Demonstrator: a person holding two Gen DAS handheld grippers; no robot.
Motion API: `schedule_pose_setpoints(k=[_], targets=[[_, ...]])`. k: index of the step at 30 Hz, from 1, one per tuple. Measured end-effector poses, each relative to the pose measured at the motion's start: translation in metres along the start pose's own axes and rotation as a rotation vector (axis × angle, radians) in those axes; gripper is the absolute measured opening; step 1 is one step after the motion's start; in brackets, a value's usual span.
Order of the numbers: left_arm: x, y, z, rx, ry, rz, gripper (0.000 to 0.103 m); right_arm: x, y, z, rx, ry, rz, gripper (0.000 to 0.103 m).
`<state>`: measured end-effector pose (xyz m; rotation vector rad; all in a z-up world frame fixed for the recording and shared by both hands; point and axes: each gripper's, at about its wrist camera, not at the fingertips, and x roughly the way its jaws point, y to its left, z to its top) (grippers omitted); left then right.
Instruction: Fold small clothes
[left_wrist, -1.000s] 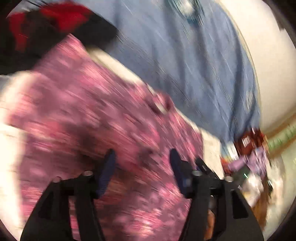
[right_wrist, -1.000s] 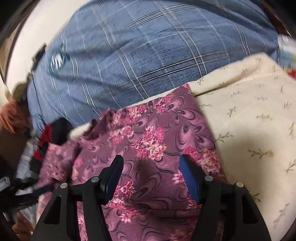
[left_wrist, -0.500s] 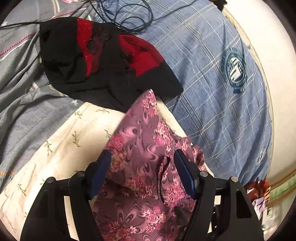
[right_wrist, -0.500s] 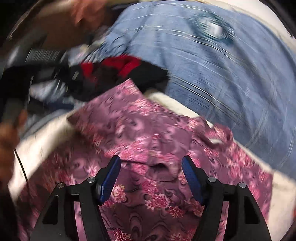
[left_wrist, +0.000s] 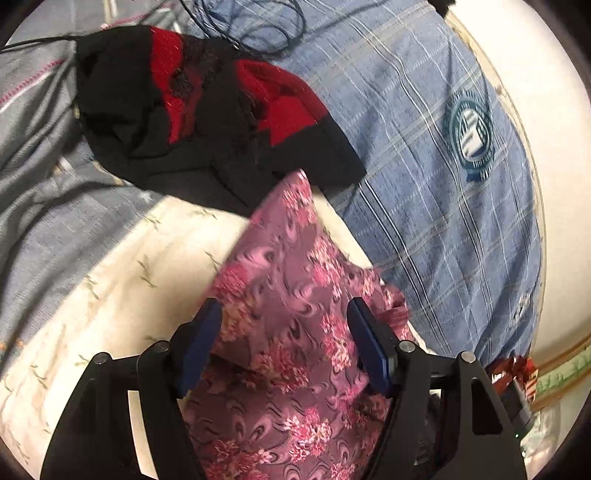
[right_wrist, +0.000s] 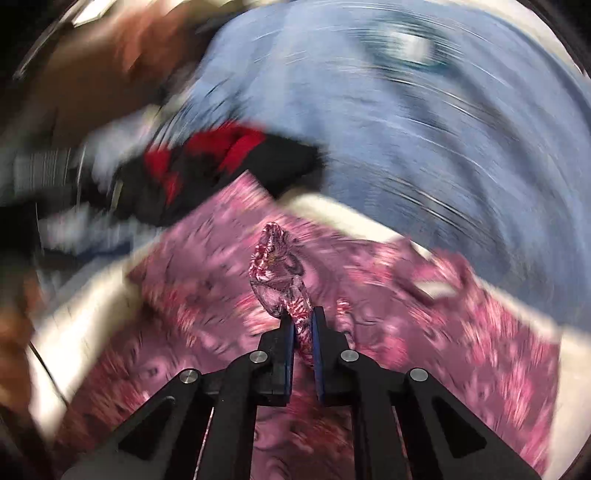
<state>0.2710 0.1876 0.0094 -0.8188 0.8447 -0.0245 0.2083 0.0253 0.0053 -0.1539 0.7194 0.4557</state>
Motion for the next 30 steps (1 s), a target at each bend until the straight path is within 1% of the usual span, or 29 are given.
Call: schedule_pose_setpoints(k=[1, 2, 3, 4, 5, 9, 11, 13, 15, 16, 18, 20, 22, 23, 24, 25, 26, 28, 29, 30], targets=[[0.004, -0.004, -0.003, 0.012, 0.014, -0.001, 0.07, -0.008, -0.017, 0.0, 0.08, -0.02, 0.006, 0.008], [0.007, -0.008, -0.007, 0.025, 0.029, -0.001, 0.07, -0.021, -0.046, -0.004, 0.205, -0.052, 0.008, 0.008], [0.012, -0.013, -0.011, 0.04, 0.048, -0.005, 0.07, -0.028, -0.066, -0.008, 0.285, -0.068, 0.012, 0.008], [0.016, -0.018, -0.016, 0.059, 0.07, -0.01, 0.07, -0.035, -0.087, -0.014, 0.365, -0.083, 0.012, 0.008], [0.02, -0.023, -0.021, 0.074, 0.088, -0.013, 0.07, -0.044, -0.117, -0.025, 0.466, -0.1, -0.005, 0.008], [0.035, -0.039, -0.041, 0.127, 0.164, -0.024, 0.07, -0.066, -0.186, -0.066, 0.692, -0.123, -0.057, 0.007], [0.044, -0.045, -0.047, 0.145, 0.193, -0.023, 0.07, -0.071, -0.208, -0.085, 0.772, -0.131, -0.073, 0.007], [0.049, -0.047, -0.049, 0.155, 0.202, -0.003, 0.07, -0.073, -0.222, -0.099, 0.825, -0.12, -0.056, 0.007], [0.052, -0.046, -0.048, 0.145, 0.206, 0.001, 0.07, -0.07, -0.227, -0.108, 0.87, -0.107, -0.014, 0.015], [0.053, -0.044, -0.046, 0.129, 0.21, -0.006, 0.07, -0.07, -0.229, -0.112, 0.906, -0.118, 0.015, 0.018], [0.055, -0.039, -0.044, 0.105, 0.216, -0.021, 0.07, -0.069, -0.233, -0.12, 0.986, -0.151, 0.074, 0.043], [0.055, -0.036, -0.043, 0.093, 0.215, -0.03, 0.07, -0.066, -0.237, -0.12, 1.017, -0.175, 0.082, 0.051], [0.053, -0.037, -0.043, 0.096, 0.207, -0.035, 0.07, -0.056, -0.239, -0.11, 0.988, -0.135, 0.053, 0.052], [0.052, -0.039, -0.044, 0.101, 0.204, -0.037, 0.07, -0.049, -0.237, -0.1, 0.938, -0.099, 0.038, 0.044], [0.049, -0.04, -0.044, 0.107, 0.2, -0.042, 0.07, -0.047, -0.234, -0.092, 0.888, -0.083, 0.036, 0.008], [0.047, -0.041, -0.044, 0.111, 0.194, -0.05, 0.07, -0.049, -0.23, -0.084, 0.839, -0.079, 0.031, 0.007], [0.046, -0.042, -0.044, 0.117, 0.187, -0.055, 0.07, -0.062, -0.227, -0.076, 0.803, -0.134, 0.03, 0.006], [0.044, -0.043, -0.042, 0.125, 0.178, -0.049, 0.077, -0.082, -0.231, -0.074, 0.804, -0.21, 0.011, 0.006], [0.046, -0.042, -0.041, 0.119, 0.18, -0.048, 0.077, -0.086, -0.236, -0.076, 0.814, -0.217, -0.008, 0.006], [0.049, -0.04, -0.041, 0.106, 0.193, -0.046, 0.077, -0.086, -0.242, -0.083, 0.829, -0.193, -0.045, 0.006]])
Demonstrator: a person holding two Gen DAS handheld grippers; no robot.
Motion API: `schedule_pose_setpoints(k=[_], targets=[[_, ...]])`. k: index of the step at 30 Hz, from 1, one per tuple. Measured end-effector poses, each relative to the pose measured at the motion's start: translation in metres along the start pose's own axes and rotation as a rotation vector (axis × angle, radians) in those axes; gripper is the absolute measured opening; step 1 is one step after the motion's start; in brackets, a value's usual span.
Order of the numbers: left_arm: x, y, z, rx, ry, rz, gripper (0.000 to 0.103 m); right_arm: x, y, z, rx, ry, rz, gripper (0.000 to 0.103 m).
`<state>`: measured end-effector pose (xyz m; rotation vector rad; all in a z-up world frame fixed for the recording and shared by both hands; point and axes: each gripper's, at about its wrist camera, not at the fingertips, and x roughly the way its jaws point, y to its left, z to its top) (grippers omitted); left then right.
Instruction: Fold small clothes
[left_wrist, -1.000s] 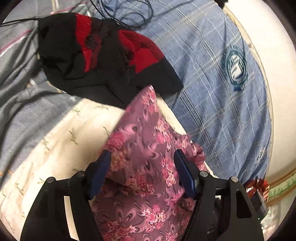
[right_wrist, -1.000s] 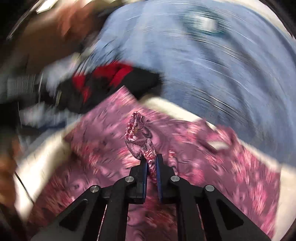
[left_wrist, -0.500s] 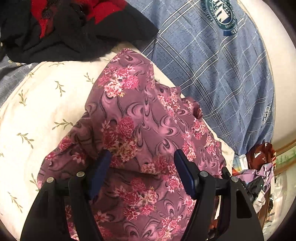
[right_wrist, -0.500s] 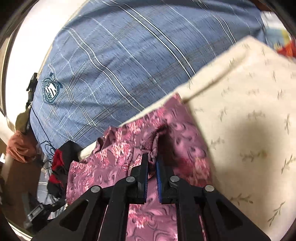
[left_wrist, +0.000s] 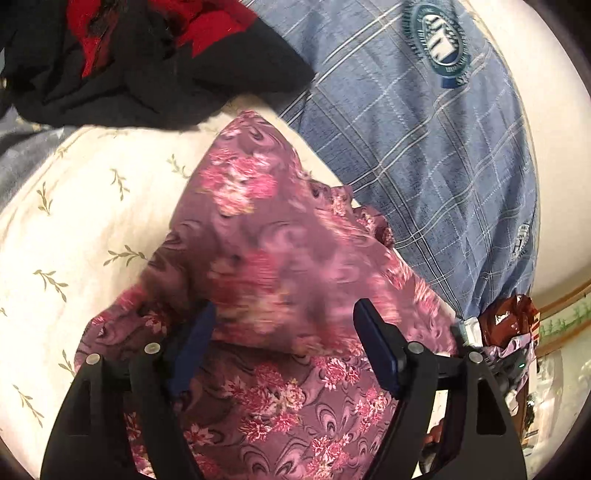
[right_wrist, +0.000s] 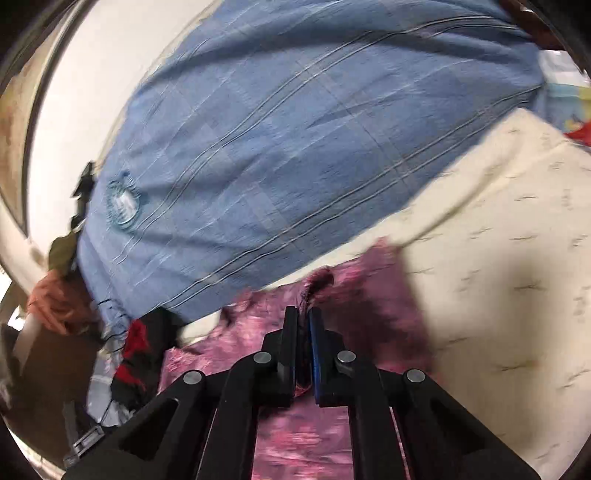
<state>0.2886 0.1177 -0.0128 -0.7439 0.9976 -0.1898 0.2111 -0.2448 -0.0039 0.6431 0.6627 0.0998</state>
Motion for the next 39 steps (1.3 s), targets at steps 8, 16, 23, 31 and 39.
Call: schedule_pose_setpoints(k=[8, 16, 23, 31, 39], targets=[[-0.036, -0.003, 0.004, -0.051, -0.026, -0.106, 0.077, -0.001, -0.058, -0.023, 0.198, 0.062, -0.006, 0.01], [-0.007, 0.0, 0.047, 0.069, 0.0, 0.159, 0.081, 0.008, -0.035, -0.016, 0.128, 0.06, 0.031, 0.036], [-0.003, 0.002, 0.055, 0.093, 0.016, 0.191, 0.081, 0.015, 0.012, -0.007, -0.184, 0.117, -0.054, 0.0], [0.031, -0.011, 0.039, 0.253, 0.068, 0.369, 0.08, 0.003, -0.035, -0.012, -0.081, 0.12, -0.137, 0.008], [0.057, -0.017, 0.022, 0.354, 0.078, 0.427, 0.095, 0.023, -0.013, -0.044, -0.17, 0.193, -0.052, 0.023]])
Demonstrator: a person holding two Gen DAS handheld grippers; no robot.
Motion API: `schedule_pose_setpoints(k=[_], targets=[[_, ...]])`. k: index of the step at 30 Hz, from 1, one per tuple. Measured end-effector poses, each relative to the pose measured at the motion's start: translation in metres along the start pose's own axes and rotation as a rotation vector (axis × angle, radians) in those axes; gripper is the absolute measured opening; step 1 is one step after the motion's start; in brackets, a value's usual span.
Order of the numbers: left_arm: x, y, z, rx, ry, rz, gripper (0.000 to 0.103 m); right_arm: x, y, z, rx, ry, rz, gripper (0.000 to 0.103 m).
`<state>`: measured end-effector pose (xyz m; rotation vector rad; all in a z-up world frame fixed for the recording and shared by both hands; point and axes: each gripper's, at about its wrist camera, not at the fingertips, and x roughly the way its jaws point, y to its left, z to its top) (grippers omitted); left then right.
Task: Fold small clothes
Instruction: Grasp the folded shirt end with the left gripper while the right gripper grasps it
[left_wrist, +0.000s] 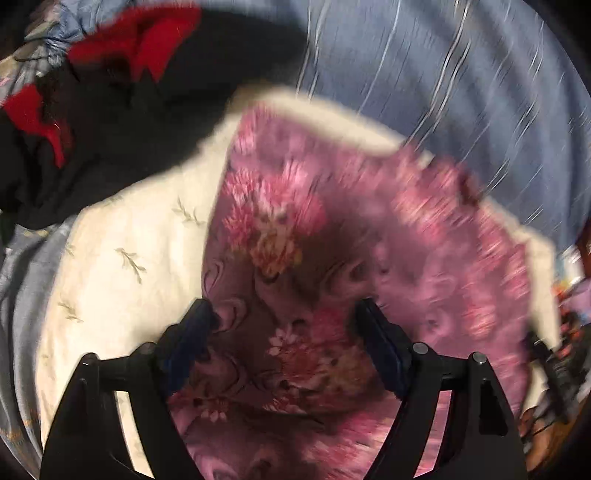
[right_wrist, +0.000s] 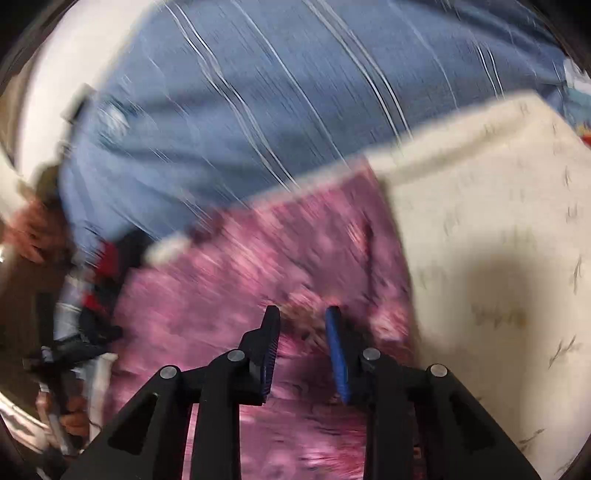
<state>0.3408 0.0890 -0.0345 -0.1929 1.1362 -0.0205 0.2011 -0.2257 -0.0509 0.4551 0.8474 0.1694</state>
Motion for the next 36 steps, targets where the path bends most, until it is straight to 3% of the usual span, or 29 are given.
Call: schedule_pose_setpoints(k=[1, 5, 9, 20, 27, 31, 34, 36], targets=[[0.001, -0.001, -0.003, 0.021, -0.033, 0.025, 0.098, -0.002, 0.0, -0.001, -0.012, -0.04, 0.004, 0.023], [-0.003, 0.012, -0.005, -0.04, 0.007, -0.016, 0.097, -0.002, 0.006, -0.001, -0.029, -0.017, -0.025, 0.023], [-0.018, 0.019, -0.023, -0.024, 0.042, -0.017, 0.097, -0.014, 0.012, -0.011, -0.034, 0.018, -0.047, 0.026], [-0.08, 0.072, -0.141, -0.009, 0.131, -0.044, 0.097, -0.109, -0.006, -0.124, -0.126, 0.08, -0.029, 0.034], [-0.107, 0.086, -0.21, 0.077, 0.143, -0.046, 0.097, -0.159, -0.031, -0.176, -0.061, 0.102, 0.013, 0.036], [-0.119, 0.089, -0.234, 0.073, 0.157, -0.096, 0.098, -0.18, -0.041, -0.189, -0.017, 0.082, -0.018, 0.036], [-0.126, 0.088, -0.253, 0.069, 0.193, -0.173, 0.098, -0.194, -0.048, -0.199, -0.011, 0.082, -0.098, 0.049], [-0.127, 0.088, -0.268, 0.053, 0.232, -0.218, 0.098, -0.2, -0.05, -0.208, -0.045, 0.09, -0.127, 0.05]])
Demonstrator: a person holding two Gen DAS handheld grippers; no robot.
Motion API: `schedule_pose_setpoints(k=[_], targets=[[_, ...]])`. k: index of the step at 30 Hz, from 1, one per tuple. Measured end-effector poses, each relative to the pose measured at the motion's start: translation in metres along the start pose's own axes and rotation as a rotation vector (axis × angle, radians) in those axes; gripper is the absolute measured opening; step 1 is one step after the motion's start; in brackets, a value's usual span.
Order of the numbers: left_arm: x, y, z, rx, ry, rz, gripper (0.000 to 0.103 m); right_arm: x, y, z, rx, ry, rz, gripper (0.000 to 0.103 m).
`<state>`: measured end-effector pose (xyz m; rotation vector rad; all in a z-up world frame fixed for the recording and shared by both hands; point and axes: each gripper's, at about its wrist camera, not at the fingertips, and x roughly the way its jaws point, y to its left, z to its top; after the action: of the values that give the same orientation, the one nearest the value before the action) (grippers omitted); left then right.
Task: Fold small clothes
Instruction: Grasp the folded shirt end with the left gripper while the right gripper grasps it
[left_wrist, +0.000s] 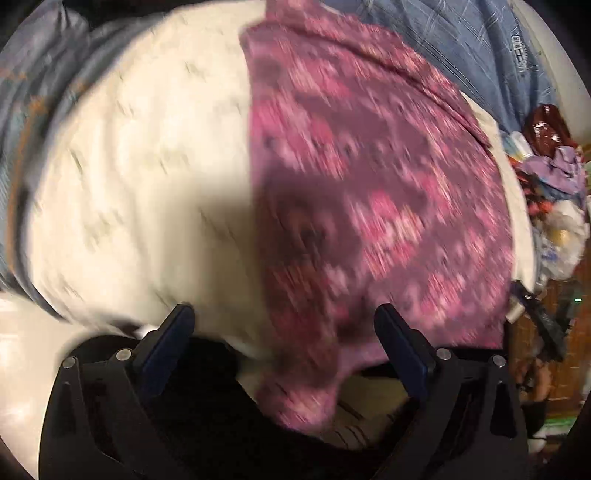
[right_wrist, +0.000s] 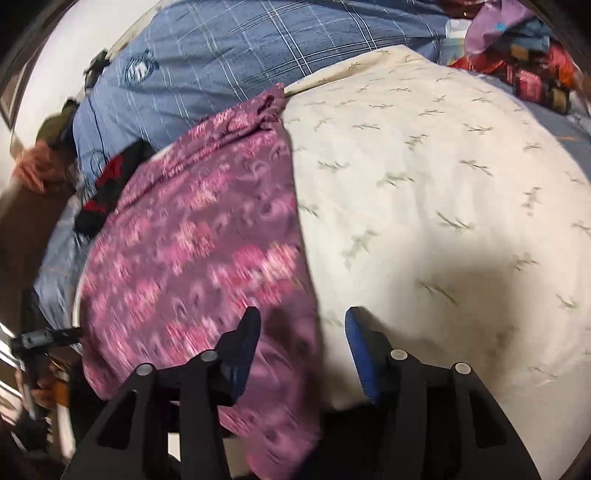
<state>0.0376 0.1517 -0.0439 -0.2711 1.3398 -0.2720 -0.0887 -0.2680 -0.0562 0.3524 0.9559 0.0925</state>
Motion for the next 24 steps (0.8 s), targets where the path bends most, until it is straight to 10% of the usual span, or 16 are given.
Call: schedule_pose_setpoints(k=[10, 11, 13, 15, 24], targets=[[0.021, 0.005, -0.025, -0.008, 0.091, -0.039, 0.096, 0.022, 0.007, -0.022, -0.041, 0.259, 0.135, 0.057], [0.024, 0.003, -0.023, -0.003, 0.088, -0.039, 0.091, 0.024, 0.008, -0.024, -0.051, 0.275, 0.139, 0.056], [0.034, -0.002, -0.022, 0.004, 0.121, -0.071, 0.04, 0.028, 0.009, -0.024, -0.094, 0.292, 0.13, 0.046], [0.048, -0.002, -0.02, -0.004, 0.178, -0.092, 0.016, 0.031, 0.009, -0.025, -0.136, 0.316, 0.113, 0.004], [-0.013, -0.012, -0.017, 0.004, 0.054, -0.361, 0.006, -0.029, 0.009, -0.007, -0.007, 0.18, 0.416, 0.004]])
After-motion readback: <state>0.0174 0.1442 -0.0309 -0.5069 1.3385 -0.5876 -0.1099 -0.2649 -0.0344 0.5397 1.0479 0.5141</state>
